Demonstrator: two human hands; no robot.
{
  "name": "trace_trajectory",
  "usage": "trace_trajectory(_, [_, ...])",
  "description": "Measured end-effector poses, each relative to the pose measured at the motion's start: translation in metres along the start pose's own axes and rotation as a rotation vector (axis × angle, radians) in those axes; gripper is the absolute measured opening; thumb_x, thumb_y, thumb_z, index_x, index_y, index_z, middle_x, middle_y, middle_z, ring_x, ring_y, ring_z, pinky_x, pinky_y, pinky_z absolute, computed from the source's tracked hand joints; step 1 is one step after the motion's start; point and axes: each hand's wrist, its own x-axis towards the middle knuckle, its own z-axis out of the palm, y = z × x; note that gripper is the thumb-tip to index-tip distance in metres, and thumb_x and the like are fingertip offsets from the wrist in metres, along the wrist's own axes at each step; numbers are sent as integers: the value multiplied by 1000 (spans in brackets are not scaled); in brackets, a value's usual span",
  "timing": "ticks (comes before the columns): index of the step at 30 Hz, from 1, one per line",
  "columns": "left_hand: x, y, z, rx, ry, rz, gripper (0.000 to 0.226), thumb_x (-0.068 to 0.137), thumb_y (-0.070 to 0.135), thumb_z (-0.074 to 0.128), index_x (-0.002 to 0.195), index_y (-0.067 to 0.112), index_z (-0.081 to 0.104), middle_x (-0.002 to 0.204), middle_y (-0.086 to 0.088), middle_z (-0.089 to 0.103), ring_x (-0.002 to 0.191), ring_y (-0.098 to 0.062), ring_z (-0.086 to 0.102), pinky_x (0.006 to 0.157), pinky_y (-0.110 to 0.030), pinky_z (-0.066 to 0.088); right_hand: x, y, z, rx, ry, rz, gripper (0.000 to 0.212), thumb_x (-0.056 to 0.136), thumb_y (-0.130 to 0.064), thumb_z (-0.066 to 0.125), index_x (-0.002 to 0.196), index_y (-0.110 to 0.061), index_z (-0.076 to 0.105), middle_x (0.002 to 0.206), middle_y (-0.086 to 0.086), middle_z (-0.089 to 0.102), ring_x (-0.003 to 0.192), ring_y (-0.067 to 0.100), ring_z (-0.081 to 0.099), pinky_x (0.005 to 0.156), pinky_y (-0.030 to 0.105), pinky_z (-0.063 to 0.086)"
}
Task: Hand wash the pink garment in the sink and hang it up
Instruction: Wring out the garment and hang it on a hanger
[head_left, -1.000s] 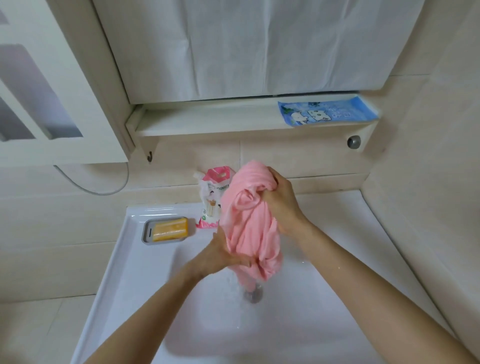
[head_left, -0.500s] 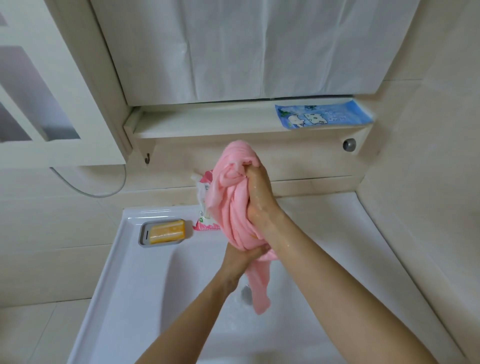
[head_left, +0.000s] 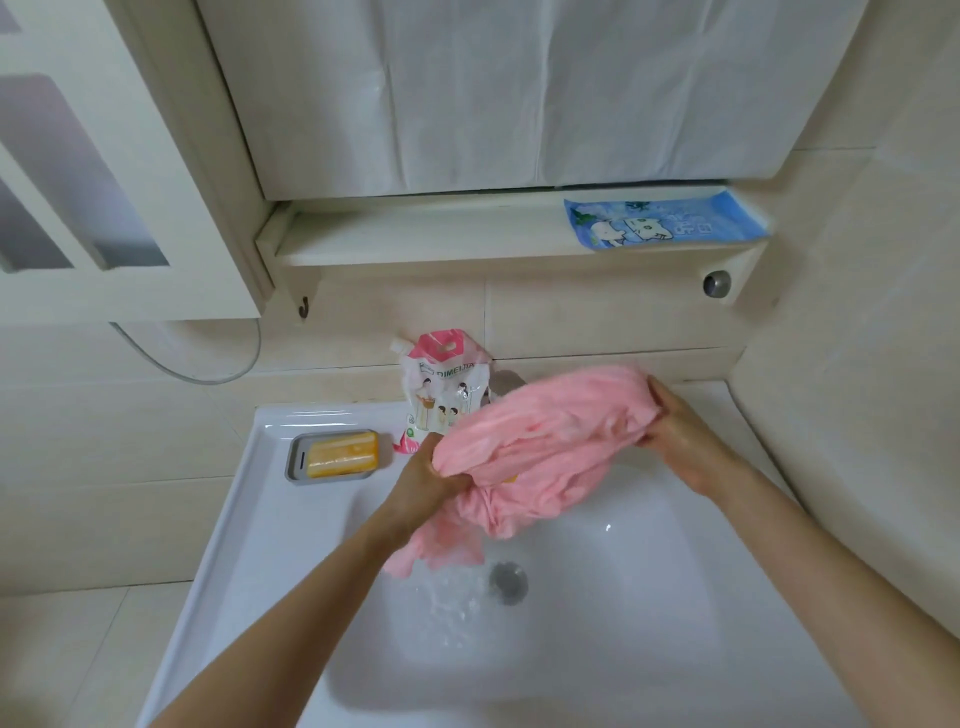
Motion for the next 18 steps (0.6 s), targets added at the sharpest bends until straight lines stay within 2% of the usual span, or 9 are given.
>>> trace_trajectory(2, [2, 2, 5, 59, -11, 8, 70, 47, 45, 65, 109, 16, 51, 102, 0, 65, 94, -17, 62, 75, -24, 51, -7, 33, -14, -236, -25, 152, 86, 58, -28, 78, 137, -19, 44, 130, 10, 58, 109, 22, 60, 77, 35, 54])
trace_trajectory(4, [7, 7, 14, 180, -14, 51, 65, 51, 49, 62, 104, 14, 49, 96, 0, 66, 89, -17, 63, 76, -32, 51, -14, 58, -13, -502, -13, 244, 113, 59, -18, 85, 150, -19, 19, 147, 17, 35, 120, 26, 48, 85, 35, 50])
trace_trajectory(6, [11, 17, 28, 333, -63, 116, 54, 58, 43, 62, 100, 14, 45, 90, -3, 66, 83, -23, 63, 74, -36, 51, -22, 68, 4, -765, -4, 97, 132, 53, -34, 87, 152, -23, 1, 156, 8, 12, 140, 24, 24, 107, 30, 30])
trace_trajectory(8, [12, 27, 43, 467, -136, 171, 48, 65, 30, 66, 104, 16, 42, 91, -7, 65, 84, -29, 62, 74, -39, 51, -31, 61, 36, -844, -92, -188, 132, 46, -57, 78, 148, -30, -2, 155, -10, 4, 143, 11, 7, 109, 20, 10])
trace_trajectory(9, [13, 33, 48, 503, -177, 186, 50, 69, 23, 69, 110, 15, 41, 96, -9, 65, 87, -29, 62, 76, -40, 51, -35, 57, 54, -839, -132, -272, 129, 49, -55, 80, 145, -34, -3, 153, -14, 3, 142, 6, 5, 110, 21, 7])
trace_trajectory(11, [13, 44, 49, 479, -275, 202, 62, 72, 10, 69, 125, 10, 36, 109, -9, 60, 96, -25, 61, 82, -38, 51, -36, 49, 84, -815, -116, -379, 121, 59, -41, 84, 143, -44, -2, 153, -13, 14, 140, 7, 15, 114, 30, 13])
trace_trajectory(13, [15, 54, 37, 350, -349, 175, 80, 64, 10, 70, 133, 11, 29, 115, -6, 55, 102, -20, 58, 84, -30, 53, -32, 45, 98, -692, -37, -403, 105, 66, -35, 82, 143, -52, 13, 143, -14, 38, 127, 7, 39, 105, 28, 33])
trace_trajectory(16, [15, 57, 11, 195, -389, 152, 98, 64, 18, 84, 140, 22, 22, 113, -2, 49, 99, 1, 52, 80, -11, 47, -26, 37, 95, -518, -1, -434, 74, 67, -28, 80, 129, -45, 44, 120, -18, 61, 106, 5, 60, 87, 22, 49])
trace_trajectory(18, [10, 55, 2, 140, -380, 166, 108, 56, 34, 90, 141, 25, 24, 105, -1, 52, 89, 5, 55, 76, -11, 45, -23, 31, 93, -426, 15, -433, 59, 65, -19, 83, 116, -36, 58, 106, -15, 68, 95, 5, 64, 81, 23, 52])
